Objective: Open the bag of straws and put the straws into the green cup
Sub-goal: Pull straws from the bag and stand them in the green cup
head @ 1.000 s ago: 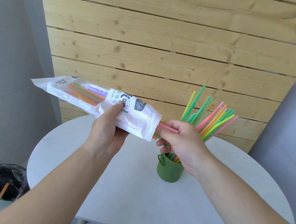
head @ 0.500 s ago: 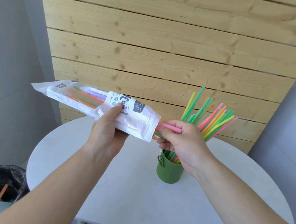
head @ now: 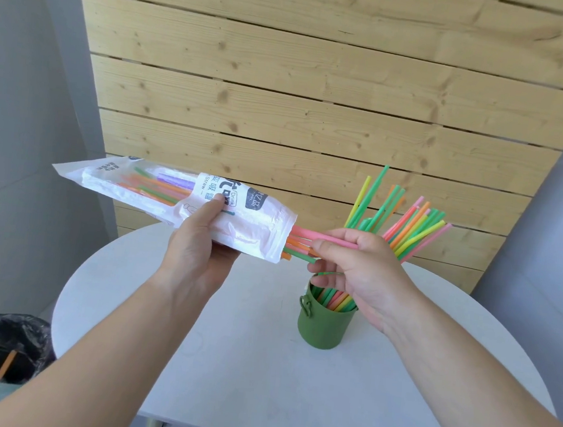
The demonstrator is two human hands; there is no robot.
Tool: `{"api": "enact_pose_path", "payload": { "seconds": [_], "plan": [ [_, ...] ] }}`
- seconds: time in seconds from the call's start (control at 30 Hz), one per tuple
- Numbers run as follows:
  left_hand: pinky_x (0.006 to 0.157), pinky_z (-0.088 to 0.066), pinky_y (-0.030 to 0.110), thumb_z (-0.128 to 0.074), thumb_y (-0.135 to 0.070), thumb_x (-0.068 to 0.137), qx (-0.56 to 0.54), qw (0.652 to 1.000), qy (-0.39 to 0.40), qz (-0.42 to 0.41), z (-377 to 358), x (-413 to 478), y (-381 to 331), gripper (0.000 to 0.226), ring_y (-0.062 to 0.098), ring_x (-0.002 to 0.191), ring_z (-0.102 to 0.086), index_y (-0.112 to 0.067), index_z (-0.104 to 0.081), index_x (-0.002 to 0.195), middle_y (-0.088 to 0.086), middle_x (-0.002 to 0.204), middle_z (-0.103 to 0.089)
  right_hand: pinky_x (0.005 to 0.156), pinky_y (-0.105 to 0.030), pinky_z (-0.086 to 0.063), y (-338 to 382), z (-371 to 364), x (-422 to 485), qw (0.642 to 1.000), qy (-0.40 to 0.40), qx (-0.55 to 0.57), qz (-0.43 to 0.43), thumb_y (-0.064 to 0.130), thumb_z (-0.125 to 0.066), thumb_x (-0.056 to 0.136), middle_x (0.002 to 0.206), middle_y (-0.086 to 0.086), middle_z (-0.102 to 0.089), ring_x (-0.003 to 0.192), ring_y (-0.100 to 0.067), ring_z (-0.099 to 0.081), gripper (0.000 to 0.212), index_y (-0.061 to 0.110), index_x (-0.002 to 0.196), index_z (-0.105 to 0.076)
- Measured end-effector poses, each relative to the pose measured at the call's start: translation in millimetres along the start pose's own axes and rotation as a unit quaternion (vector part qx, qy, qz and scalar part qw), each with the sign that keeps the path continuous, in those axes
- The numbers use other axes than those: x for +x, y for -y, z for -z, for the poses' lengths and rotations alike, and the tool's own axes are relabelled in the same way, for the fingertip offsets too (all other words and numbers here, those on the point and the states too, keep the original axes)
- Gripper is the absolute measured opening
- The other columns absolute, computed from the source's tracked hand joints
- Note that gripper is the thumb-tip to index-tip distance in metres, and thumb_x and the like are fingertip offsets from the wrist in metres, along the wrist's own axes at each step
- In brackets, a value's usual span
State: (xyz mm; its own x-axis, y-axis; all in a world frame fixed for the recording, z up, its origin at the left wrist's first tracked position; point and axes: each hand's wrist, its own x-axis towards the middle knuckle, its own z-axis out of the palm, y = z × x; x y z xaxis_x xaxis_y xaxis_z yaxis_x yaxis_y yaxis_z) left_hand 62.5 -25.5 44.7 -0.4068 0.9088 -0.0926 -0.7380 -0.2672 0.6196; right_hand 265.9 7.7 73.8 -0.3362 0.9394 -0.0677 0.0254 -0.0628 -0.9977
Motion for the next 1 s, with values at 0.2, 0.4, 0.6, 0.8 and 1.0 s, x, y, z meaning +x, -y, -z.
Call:
{"api": "enact_pose_path", "payload": {
  "seconds": [0.2, 0.4, 0.6, 0.8, 1.0],
  "plan": [
    [0.105, -0.053, 0.051, -0.062, -0.011, 0.1, -0.003, 1.0, 0.003, 0.001, -0.9, -0.9, 1.2, 0.026, 0.025, 0.119, -0.07, -0.011, -0.065, 0.127, 0.007, 0.114, -0.074, 0.059, -0.027, -0.056, -2.5, 0.2, -0.5, 1.0, 0.004, -0.008, 0.027, 0.005, -0.073, 0.088, 0.076, -0.007, -0.072, 0.065, -0.017, -0.069, 0.013, 0.004, 0.101, -0.071],
    [0.101, -0.056, 0.05, -0.06, -0.01, 0.101, 0.002, 1.0, -0.01, -0.014, 0.0, -1.0, -2.9, 0.042, 0.026, 0.119, -0.071, -0.007, -0.058, 0.143, 0.009, 0.128, -0.073, 0.061, -0.026, -0.057, 2.1, 9.9, 1.2, 0.999, -0.018, 0.004, 0.03, -0.002, -0.073, 0.085, 0.077, -0.011, -0.071, 0.065, -0.016, -0.069, 0.012, 0.002, 0.096, -0.071],
    [0.105, -0.054, 0.051, -0.062, -0.011, 0.1, 0.002, 1.0, -0.005, -0.002, -2.1, -4.2, 2.7, 0.035, 0.026, 0.121, -0.07, -0.007, -0.062, 0.135, 0.009, 0.124, -0.074, 0.06, -0.027, -0.056, -1.5, 2.4, -1.5, 0.998, -0.012, 0.06, 0.012, 0.008, -0.077, 0.085, 0.085, -0.012, -0.069, 0.066, -0.017, -0.064, 0.026, 0.007, 0.11, -0.069],
    [0.092, -0.062, 0.042, -0.062, -0.01, 0.1, 0.012, 1.0, -0.005, 0.008, -3.9, -6.3, 5.5, 0.026, 0.021, 0.102, -0.075, -0.011, -0.065, 0.126, 0.005, 0.109, -0.076, 0.054, -0.024, -0.051, -5.4, 0.9, 1.3, 1.0, -0.005, 0.015, 0.001, 0.004, -0.071, 0.089, 0.078, -0.006, -0.068, 0.06, -0.011, -0.06, 0.01, 0.007, 0.098, -0.071],
    [0.102, -0.056, 0.049, -0.063, -0.01, 0.1, 0.01, 1.0, -0.001, 0.006, -2.8, -4.8, 6.2, 0.028, 0.024, 0.112, -0.074, -0.01, -0.065, 0.128, 0.007, 0.112, -0.075, 0.062, -0.028, -0.052, -6.7, 1.3, -0.8, 0.998, -0.032, 0.038, 0.032, 0.008, -0.077, 0.085, 0.09, -0.01, -0.067, 0.065, -0.015, -0.062, 0.031, 0.016, 0.113, -0.065]
  ]
}}
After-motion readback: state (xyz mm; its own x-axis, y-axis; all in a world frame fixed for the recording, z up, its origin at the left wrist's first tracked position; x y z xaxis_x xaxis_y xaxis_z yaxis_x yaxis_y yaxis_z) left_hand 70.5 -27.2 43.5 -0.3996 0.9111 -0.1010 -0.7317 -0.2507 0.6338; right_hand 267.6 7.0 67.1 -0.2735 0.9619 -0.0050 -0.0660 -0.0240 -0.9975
